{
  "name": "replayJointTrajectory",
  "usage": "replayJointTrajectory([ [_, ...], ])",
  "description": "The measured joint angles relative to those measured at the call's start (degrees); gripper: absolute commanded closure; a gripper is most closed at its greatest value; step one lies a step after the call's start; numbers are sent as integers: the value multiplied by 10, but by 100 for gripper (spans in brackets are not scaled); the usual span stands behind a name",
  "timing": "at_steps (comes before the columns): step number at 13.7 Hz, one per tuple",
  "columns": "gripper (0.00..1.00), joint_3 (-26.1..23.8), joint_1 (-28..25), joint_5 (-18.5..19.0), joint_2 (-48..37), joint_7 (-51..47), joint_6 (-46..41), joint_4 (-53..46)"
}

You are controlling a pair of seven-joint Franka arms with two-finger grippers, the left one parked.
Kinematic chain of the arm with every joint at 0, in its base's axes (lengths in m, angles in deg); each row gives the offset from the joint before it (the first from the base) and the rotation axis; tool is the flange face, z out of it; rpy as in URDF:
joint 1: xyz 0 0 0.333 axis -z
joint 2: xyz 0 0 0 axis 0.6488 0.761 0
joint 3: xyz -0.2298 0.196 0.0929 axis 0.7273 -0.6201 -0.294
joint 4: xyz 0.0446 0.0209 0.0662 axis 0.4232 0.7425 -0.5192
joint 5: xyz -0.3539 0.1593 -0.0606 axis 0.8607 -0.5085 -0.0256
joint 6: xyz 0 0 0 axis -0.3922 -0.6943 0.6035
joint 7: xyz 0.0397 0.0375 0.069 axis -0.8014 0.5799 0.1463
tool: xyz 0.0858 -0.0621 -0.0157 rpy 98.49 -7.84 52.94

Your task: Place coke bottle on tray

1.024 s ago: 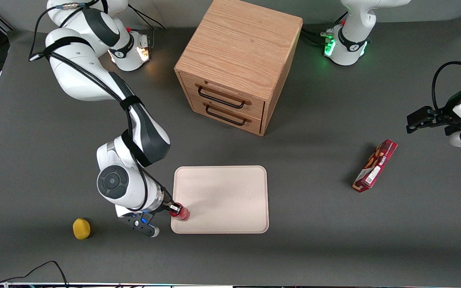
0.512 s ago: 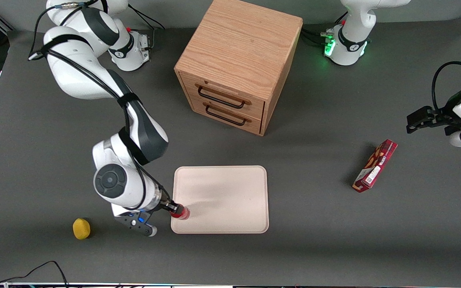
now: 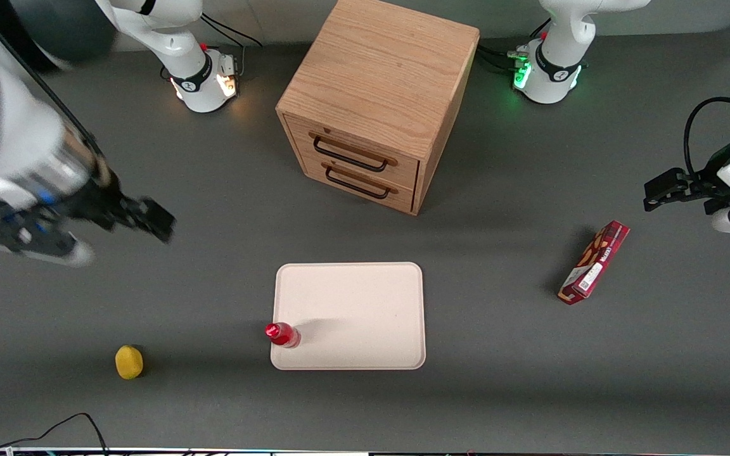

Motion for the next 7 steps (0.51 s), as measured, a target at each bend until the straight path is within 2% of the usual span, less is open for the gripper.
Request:
replayJointTrajectory([
  [1,0,50,3,-44,-52,38,6,55],
  [3,0,128,14,-88,-151,116,54,195],
  [5,0,162,20,-99,-230,144,122,341],
  [7,0,165,19,-101,-292,146,191,473],
])
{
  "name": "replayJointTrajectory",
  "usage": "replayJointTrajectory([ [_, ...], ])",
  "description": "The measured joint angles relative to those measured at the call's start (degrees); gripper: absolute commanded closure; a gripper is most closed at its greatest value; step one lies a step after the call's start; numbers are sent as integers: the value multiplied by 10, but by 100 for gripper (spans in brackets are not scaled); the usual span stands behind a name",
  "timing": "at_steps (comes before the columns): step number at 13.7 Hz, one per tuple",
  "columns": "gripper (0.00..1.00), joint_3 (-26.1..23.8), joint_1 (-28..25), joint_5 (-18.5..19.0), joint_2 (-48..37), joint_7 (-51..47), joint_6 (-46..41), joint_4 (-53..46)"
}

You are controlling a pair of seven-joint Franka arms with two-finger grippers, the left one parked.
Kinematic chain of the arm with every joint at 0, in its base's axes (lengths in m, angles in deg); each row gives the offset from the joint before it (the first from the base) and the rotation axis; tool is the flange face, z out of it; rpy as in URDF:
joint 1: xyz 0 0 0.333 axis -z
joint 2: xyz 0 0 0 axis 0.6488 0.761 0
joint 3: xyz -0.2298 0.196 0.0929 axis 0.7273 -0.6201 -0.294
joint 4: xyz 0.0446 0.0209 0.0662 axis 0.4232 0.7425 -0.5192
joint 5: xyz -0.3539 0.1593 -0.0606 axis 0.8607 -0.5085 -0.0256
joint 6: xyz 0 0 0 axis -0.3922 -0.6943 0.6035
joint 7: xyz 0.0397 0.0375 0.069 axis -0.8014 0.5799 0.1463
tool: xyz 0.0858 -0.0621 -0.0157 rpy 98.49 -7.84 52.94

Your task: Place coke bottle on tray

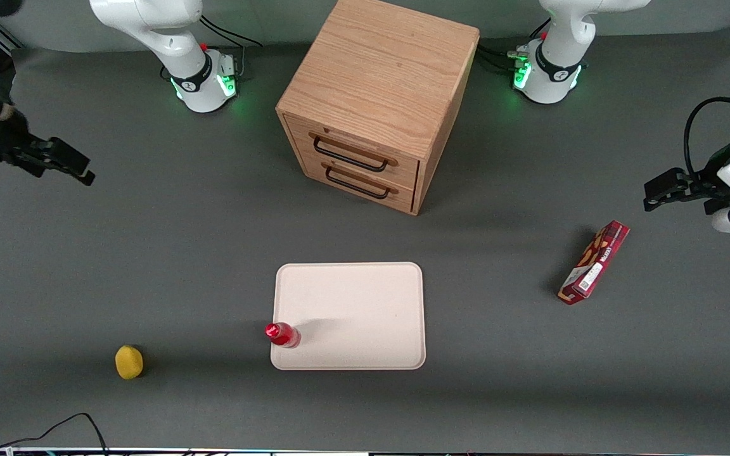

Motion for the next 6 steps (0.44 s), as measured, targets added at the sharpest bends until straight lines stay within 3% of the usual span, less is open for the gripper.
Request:
replayJointTrajectory([
  [2,0,-2,-3,0,-36,14,21,65],
  [6,0,3,-3,0,-39,23,-18,30],
])
